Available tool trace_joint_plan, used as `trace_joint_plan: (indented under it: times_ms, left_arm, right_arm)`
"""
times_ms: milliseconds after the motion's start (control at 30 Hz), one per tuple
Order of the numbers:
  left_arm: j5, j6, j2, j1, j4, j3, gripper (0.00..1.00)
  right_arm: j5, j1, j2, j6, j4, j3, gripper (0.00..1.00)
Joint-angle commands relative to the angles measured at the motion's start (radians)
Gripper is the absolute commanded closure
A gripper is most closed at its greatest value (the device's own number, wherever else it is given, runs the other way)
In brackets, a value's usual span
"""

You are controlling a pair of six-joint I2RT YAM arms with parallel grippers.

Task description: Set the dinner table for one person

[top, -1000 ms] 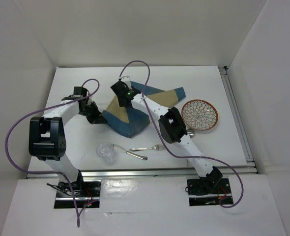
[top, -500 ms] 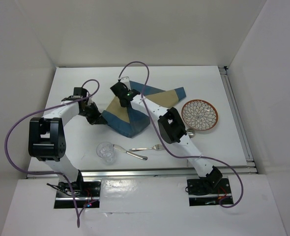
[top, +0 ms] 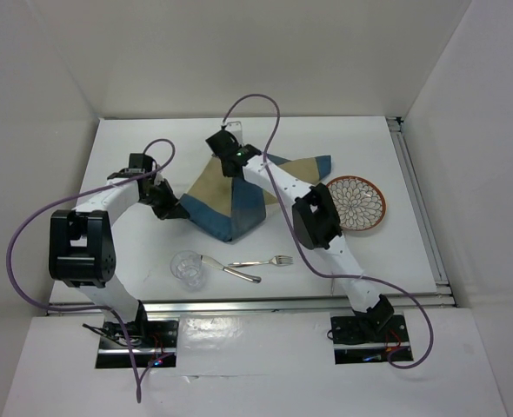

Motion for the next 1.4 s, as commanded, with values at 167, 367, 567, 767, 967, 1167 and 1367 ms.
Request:
trace_joint_plan:
  times_ms: [167,367,567,767,967,1167,1367]
  left_arm:
    - [0.038,0.013,-0.035,0.02,-0.066,0.123,1.0]
    - [0.073,0.031,-0.046,0.054,-0.172,0.357,1.0]
    - [0.117,0.042,-0.09,0.103,-0.244,0.602,1.0]
    - [0.143,0.042,-0.197,0.152,-0.296,0.773,1.0]
    - [0.164,0.042,-0.247,0.172,-0.338,0.887,1.0]
    - [0.187,0.013,-0.239,0.172,-0.281,0.896,1.0]
    - [0.231,0.003,-0.12,0.172,-0.227,0.936,1.0]
  right_arm:
    - [-0.028,-0.026,-0.328,0.069,0.048,-0.083,1.0]
    - [0.008,-0.045,-0.583,0.069,0.113,-0.21,1.0]
    - [0.065,-0.045,-0.914,0.102,0.196,-0.459,1.0]
    - [0.122,-0.025,-1.179,0.132,0.175,-0.588,1.0]
    - [0.101,-0.015,-1.305,0.183,0.141,-0.62,1.0]
    - [0.122,-0.015,-1.29,0.16,0.121,-0.61,1.0]
    - [0.093,-0.113,-1.166,0.068,0.167,-0.522,1.0]
